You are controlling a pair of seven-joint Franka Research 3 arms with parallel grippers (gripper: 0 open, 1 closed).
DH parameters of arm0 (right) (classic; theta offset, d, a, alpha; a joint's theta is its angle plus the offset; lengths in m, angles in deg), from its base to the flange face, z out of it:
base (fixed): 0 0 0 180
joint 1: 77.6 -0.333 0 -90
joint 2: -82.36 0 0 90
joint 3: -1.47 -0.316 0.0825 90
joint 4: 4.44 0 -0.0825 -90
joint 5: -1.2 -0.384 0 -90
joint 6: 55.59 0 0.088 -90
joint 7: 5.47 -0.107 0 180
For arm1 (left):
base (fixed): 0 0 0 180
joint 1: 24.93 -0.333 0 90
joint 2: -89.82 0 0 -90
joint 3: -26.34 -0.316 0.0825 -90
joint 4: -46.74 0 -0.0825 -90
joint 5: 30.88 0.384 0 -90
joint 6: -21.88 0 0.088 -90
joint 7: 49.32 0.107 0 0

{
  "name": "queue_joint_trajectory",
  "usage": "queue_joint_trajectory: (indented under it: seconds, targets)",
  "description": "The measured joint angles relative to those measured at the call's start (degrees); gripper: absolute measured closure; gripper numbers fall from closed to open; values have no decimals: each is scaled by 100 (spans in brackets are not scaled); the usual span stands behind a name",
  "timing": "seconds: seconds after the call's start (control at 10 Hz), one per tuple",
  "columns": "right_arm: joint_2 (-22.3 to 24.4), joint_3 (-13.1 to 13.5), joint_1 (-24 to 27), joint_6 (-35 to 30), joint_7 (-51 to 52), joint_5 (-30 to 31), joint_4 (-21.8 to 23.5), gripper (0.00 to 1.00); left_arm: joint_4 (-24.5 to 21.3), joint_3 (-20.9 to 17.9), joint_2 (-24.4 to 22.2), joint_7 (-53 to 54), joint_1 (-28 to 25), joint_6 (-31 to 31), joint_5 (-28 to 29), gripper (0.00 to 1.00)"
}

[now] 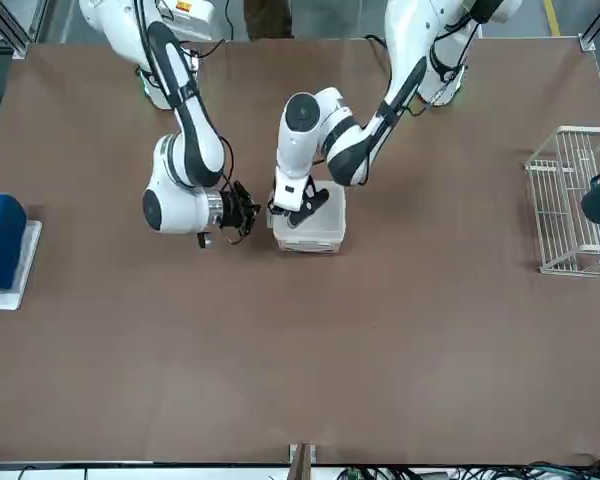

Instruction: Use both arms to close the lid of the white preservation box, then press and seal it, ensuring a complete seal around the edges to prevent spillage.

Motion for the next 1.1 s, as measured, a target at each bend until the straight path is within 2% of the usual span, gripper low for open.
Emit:
queue_joint_trajectory:
  seconds: [0.2, 0.5, 1.1]
  targets:
    - [-163, -118, -57, 182, 122, -140, 8, 98, 5, 0, 4, -4, 13, 6, 57, 99]
    - [-209, -166, -109, 196, 179, -363, 8, 97, 7, -1, 5, -22, 20, 9, 89, 99]
    - [-218, -200, -134, 373, 194, -438, 67, 97, 12, -5, 8, -25, 21, 13, 89, 99]
